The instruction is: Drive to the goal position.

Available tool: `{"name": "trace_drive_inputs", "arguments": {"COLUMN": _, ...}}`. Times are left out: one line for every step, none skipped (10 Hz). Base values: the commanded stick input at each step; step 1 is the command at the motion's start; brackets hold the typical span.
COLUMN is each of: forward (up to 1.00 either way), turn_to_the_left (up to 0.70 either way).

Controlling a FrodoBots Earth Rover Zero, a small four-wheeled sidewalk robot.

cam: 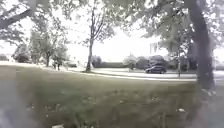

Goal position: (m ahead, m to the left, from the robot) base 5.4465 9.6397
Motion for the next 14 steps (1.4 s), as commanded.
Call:
{"name": "trace_drive_inputs", "arguments": {"forward": 0.70, "turn_to_the_left": -0.35}}
{"name": "trace_drive_inputs", "arguments": {"forward": 0.70, "turn_to_the_left": -0.24}}
{"name": "trace_drive_inputs", "arguments": {"forward": 0.70, "turn_to_the_left": 0.00}}
{"name": "trace_drive_inputs", "arguments": {"forward": 0.70, "turn_to_the_left": 0.00}}
{"name": "trace_drive_inputs", "arguments": {"forward": 0.70, "turn_to_the_left": 0.00}}
{"name": "trace_drive_inputs", "arguments": {"forward": 0.70, "turn_to_the_left": 0.00}}
{"name": "trace_drive_inputs", "arguments": {"forward": 0.70, "turn_to_the_left": 0.00}}
{"name": "trace_drive_inputs", "arguments": {"forward": 0.70, "turn_to_the_left": 0.00}}
{"name": "trace_drive_inputs", "arguments": {"forward": 0.70, "turn_to_the_left": 0.00}}
{"name": "trace_drive_inputs", "arguments": {"forward": 0.70, "turn_to_the_left": 0.00}}
{"name": "trace_drive_inputs", "arguments": {"forward": 0.70, "turn_to_the_left": 0.00}}
{"name": "trace_drive_inputs", "arguments": {"forward": 0.70, "turn_to_the_left": 0.00}}
{"name": "trace_drive_inputs", "arguments": {"forward": 0.70, "turn_to_the_left": 0.00}}
{"name": "trace_drive_inputs", "arguments": {"forward": 0.70, "turn_to_the_left": 0.00}}
